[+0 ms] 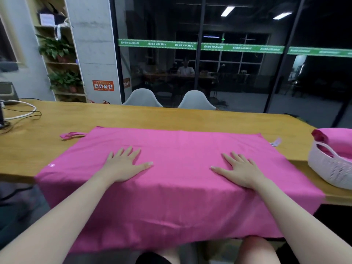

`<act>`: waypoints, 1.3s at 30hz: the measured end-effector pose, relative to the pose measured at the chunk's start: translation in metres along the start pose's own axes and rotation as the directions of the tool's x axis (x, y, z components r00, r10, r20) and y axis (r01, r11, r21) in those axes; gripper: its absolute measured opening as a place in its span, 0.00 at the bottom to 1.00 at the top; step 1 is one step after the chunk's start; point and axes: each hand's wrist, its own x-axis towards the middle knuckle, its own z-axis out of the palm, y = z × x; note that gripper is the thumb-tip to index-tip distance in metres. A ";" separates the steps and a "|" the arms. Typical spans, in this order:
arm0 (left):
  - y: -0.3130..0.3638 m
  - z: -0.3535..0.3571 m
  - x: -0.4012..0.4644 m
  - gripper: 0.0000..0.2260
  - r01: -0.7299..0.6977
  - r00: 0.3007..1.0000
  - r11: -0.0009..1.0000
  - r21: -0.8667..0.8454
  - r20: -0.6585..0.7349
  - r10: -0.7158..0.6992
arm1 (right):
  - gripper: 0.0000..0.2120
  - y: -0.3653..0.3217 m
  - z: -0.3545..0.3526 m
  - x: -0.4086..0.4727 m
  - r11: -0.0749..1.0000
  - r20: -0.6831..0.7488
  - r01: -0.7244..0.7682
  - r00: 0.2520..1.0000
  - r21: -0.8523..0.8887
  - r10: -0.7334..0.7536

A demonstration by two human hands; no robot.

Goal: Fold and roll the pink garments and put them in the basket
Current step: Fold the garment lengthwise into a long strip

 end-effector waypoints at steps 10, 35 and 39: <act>0.003 -0.003 0.080 0.53 -0.012 1.000 1.000 -0.012 -0.004 0.012 | 0.55 0.008 0.000 0.081 1.000 -0.009 0.002 1.000 0.010 -0.002; 0.026 0.004 0.034 0.46 -0.038 0.999 0.999 0.019 0.005 0.038 | 0.47 0.007 0.001 0.040 0.999 0.022 0.037 0.999 0.005 -0.037; 0.024 0.004 0.064 0.45 -0.033 0.999 0.999 0.017 -0.010 0.033 | 0.47 0.008 0.003 0.073 0.999 0.008 0.034 0.999 -0.001 -0.034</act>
